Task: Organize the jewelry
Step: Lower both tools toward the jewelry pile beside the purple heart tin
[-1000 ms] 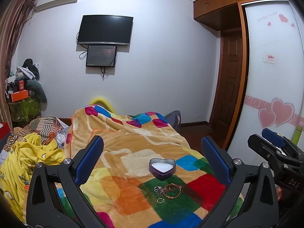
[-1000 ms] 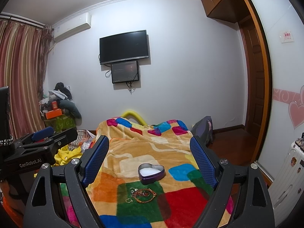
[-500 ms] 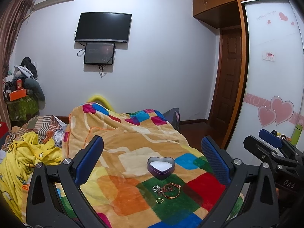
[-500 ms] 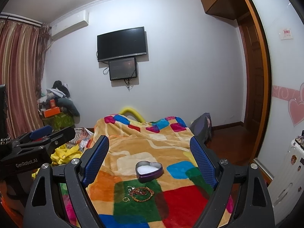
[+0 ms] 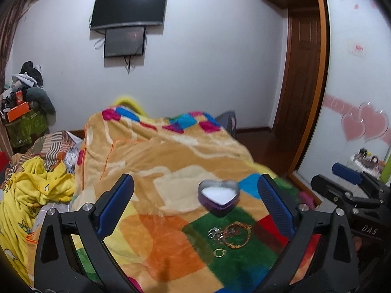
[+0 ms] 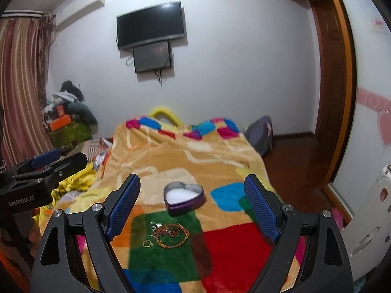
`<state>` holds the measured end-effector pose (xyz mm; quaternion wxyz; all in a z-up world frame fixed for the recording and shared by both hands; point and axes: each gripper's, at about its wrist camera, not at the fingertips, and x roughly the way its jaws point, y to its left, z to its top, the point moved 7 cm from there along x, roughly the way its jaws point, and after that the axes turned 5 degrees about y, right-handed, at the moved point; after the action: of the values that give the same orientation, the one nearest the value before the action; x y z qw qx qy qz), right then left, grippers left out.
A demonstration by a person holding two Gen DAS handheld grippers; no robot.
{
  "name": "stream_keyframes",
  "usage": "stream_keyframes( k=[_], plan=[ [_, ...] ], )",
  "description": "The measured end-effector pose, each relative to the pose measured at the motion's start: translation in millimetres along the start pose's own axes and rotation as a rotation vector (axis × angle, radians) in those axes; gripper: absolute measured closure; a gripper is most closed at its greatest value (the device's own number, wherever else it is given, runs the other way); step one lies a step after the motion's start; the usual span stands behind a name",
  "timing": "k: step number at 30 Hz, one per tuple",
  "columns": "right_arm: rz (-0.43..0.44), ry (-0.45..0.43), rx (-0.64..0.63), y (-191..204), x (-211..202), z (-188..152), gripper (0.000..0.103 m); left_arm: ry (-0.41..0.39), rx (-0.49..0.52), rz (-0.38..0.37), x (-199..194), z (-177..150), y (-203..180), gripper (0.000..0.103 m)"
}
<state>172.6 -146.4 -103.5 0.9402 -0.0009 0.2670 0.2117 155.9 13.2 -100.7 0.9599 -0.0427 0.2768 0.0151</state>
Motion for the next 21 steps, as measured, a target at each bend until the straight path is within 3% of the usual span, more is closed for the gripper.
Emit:
stream_keyframes(
  k=[6,15,21],
  plan=[
    [-0.002,0.116,0.025,-14.8,36.4,-20.3,0.023,0.169,0.009,-0.012,58.8,-31.7,7.1,0.023],
    [0.037,0.299,0.016,-25.2,81.1,-55.0,0.053,0.374,0.02,-0.087,114.4,-79.4,5.0,0.053],
    [0.071,0.376,0.013,-26.2,93.4,-75.5,0.066,0.441,0.034,-0.133,127.0,-99.1,-3.6,0.06]
  ],
)
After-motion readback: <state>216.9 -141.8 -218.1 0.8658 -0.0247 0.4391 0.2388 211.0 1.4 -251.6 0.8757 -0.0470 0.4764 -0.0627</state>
